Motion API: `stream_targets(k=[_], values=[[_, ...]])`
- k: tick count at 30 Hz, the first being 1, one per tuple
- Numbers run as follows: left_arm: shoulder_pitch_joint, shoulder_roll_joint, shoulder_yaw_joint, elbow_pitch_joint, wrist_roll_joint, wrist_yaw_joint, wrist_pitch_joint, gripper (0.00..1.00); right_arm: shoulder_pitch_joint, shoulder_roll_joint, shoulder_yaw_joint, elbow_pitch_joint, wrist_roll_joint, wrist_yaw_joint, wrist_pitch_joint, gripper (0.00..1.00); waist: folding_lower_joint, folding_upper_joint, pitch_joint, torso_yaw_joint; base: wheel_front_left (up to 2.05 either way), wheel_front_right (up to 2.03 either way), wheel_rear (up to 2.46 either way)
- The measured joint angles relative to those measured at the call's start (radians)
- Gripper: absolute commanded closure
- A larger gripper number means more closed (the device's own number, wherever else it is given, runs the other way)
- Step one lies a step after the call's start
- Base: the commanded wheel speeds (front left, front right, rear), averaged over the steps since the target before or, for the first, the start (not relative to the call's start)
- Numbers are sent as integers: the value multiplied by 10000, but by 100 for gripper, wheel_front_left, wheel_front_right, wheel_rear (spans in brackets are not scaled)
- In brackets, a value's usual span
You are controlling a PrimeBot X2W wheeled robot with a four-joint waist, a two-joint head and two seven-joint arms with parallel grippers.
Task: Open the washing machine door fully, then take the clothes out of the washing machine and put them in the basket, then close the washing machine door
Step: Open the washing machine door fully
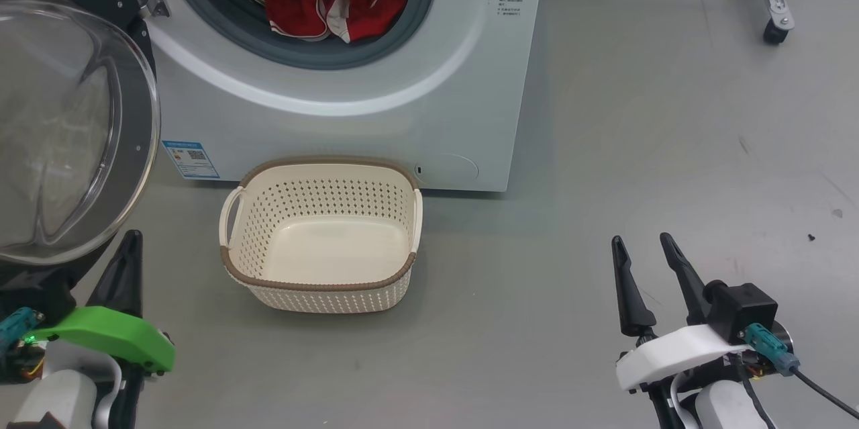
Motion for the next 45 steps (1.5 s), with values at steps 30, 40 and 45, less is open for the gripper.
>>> stream_targets(k=[30, 40, 45], values=[[1176, -380, 104, -1616, 489, 138, -90, 0, 419, 58, -163, -577, -109, 2, 0, 0, 0, 0, 88, -392, 0, 0, 0], [1444, -416, 209, -1822, 648, 155, -105, 0, 482, 61, -167, -587, -148, 52, 0, 0, 0, 0, 32, -419, 0, 0, 0], [1538, -458, 247, -1921, 721, 232, -105, 0, 538, 63, -167, -589, -211, 59, 0, 0, 0, 0, 8, -433, 0, 0, 0]])
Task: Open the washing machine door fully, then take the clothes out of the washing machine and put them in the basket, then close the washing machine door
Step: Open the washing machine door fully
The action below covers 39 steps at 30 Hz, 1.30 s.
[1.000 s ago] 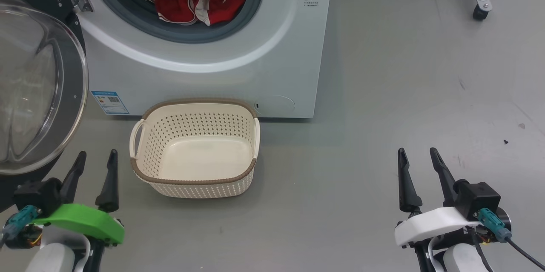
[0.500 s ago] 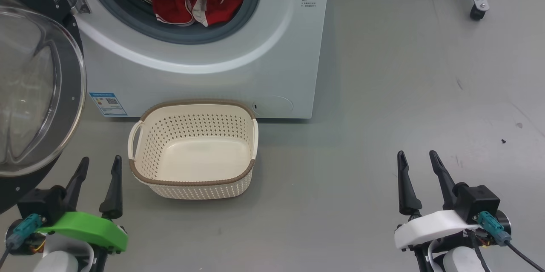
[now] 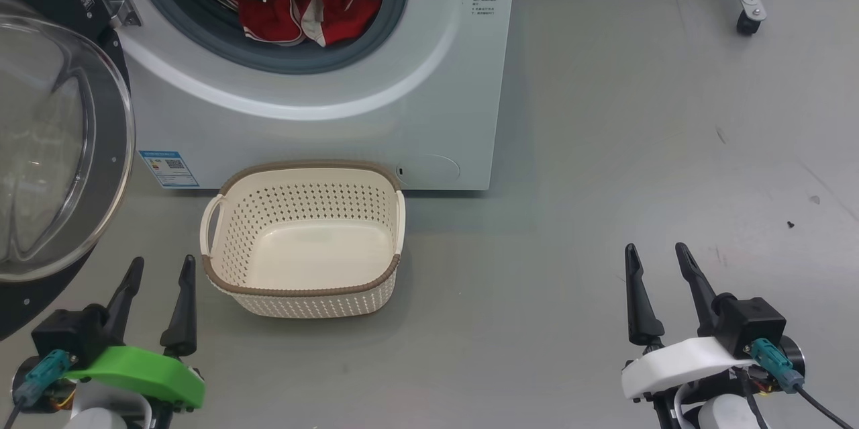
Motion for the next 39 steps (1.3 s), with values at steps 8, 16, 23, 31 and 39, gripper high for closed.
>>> stream_targets(k=[8, 16, 23, 31, 39], values=[[137, -50, 42, -98, 69, 10, 0, 0, 35, 2, -6, -21, -12, 2, 0, 0, 0, -1, -9, -22, 0, 0, 0], [152, -82, 94, -234, 69, 10, 0, 0, 40, 2, -29, -63, -12, 15, 0, 0, 0, 0, 34, -29, 0, 0, 0], [251, -182, 113, -261, -21, 8, 0, 0, 44, 6, -35, -73, -12, 42, 0, 0, 0, 0, 69, -34, 0, 0, 0], [347, -347, 105, -305, -495, -23, 4, 0, 44, 8, -36, -94, -12, 42, 0, 0, 0, 0, 100, -45, 2, -2, 0], [348, -320, 67, -414, -571, -105, 4, 0, 44, 15, -52, -94, -12, 42, 0, 0, 0, 0, 101, -35, 28, -28, 0]])
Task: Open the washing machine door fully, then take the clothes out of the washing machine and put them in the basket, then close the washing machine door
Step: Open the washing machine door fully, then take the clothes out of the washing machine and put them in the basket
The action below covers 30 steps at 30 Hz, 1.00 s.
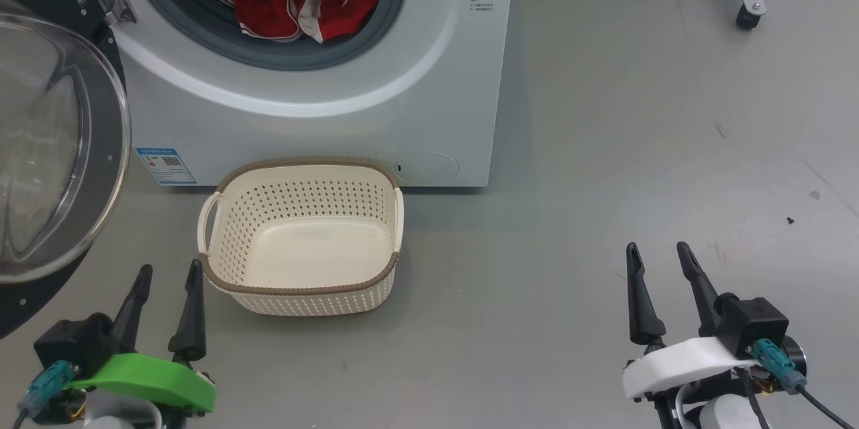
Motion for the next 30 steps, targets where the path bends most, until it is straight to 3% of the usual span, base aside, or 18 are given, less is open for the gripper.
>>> stream_targets(k=[15, 30], values=[[2, 132, 6, -144, -61, -6, 0, 0, 7, 13, -2, 10, 0, 0, 0, 0, 0, 0, 43, 27, 79, -79, 0], [5, 153, -4, -153, -140, -50, 0, 0, 9, 21, -6, 27, 0, 0, 0, 0, 0, 0, 12, 61, 138, -139, 2]])
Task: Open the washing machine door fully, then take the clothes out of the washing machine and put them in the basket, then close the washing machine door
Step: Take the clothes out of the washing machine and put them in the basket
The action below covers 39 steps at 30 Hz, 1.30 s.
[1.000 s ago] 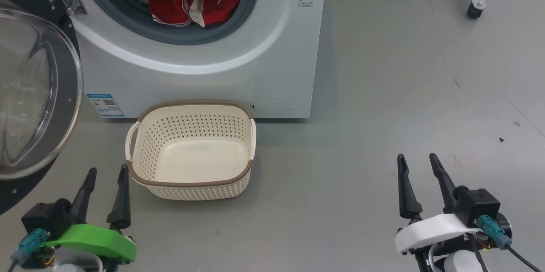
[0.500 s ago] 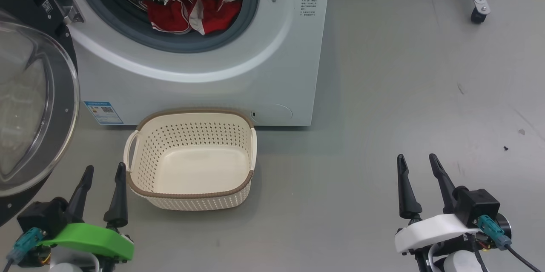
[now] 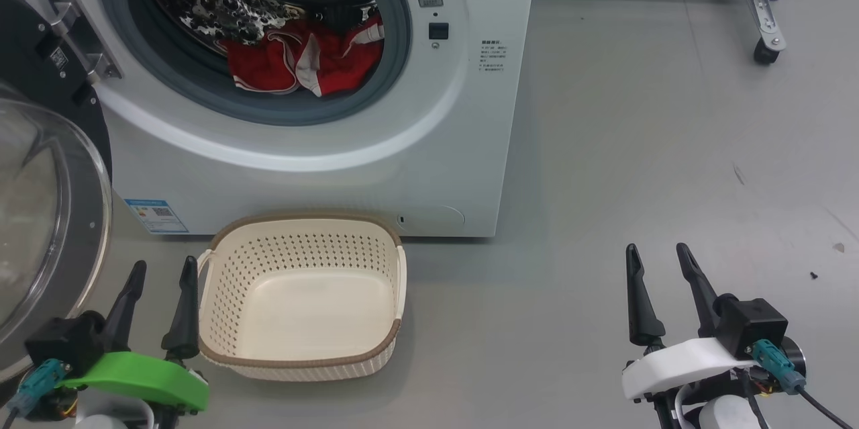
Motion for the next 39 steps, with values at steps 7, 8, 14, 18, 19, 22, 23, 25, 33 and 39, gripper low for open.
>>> stream_targets(k=[7, 8, 14, 18, 19, 22, 23, 25, 33, 39], values=[[0, 132, -21, 4, 224, 35, 0, 0, 3, 2, -6, 29, 0, 0, 0, 0, 0, 0, -11, 32, 166, -166, 0], [0, 132, -35, 4, 224, 35, 0, 0, 3, 2, -6, 35, 0, 0, 0, 0, 0, 0, -14, 35, 152, -152, 0], [1, 84, -61, 19, 221, 33, 0, 0, 3, 2, -6, 58, 0, 0, 0, 0, 0, 0, -35, 44, 137, -137, 0], [5, -19, -50, 33, 2, 17, 0, 0, 3, 2, -8, 73, 0, 2, 0, 0, 0, 0, -56, 39, 116, -116, 0], [5, -21, -50, 33, 0, 17, 0, 0, 3, 2, -8, 73, 0, 2, 0, 0, 0, 0, -61, 35, 107, -107, 0], [6, -15, -52, 36, 0, 17, 0, 0, 3, 2, -6, 81, 0, 2, 0, 0, 0, 0, -77, 24, 98, -98, 0], [6, -13, -54, 38, 0, 17, 0, 0, 3, 2, -6, 82, 0, 2, 0, 0, 0, 0, -83, 20, 90, -90, 0], [6, -8, -59, 48, 0, 17, 0, 0, 3, 2, -6, 90, 0, 4, 0, 0, 0, 0, -96, 11, 83, -83, 0], [8, -6, -96, 98, 0, 15, 0, 0, 5, 2, -6, 153, 0, 42, 0, 0, 0, 0, -166, -2, 63, -63, 0], [14, 31, -176, 138, 46, 15, 0, 0, 20, 4, -6, 169, 0, 46, 0, 0, 0, 0, -205, 2, 35, -35, 0]])
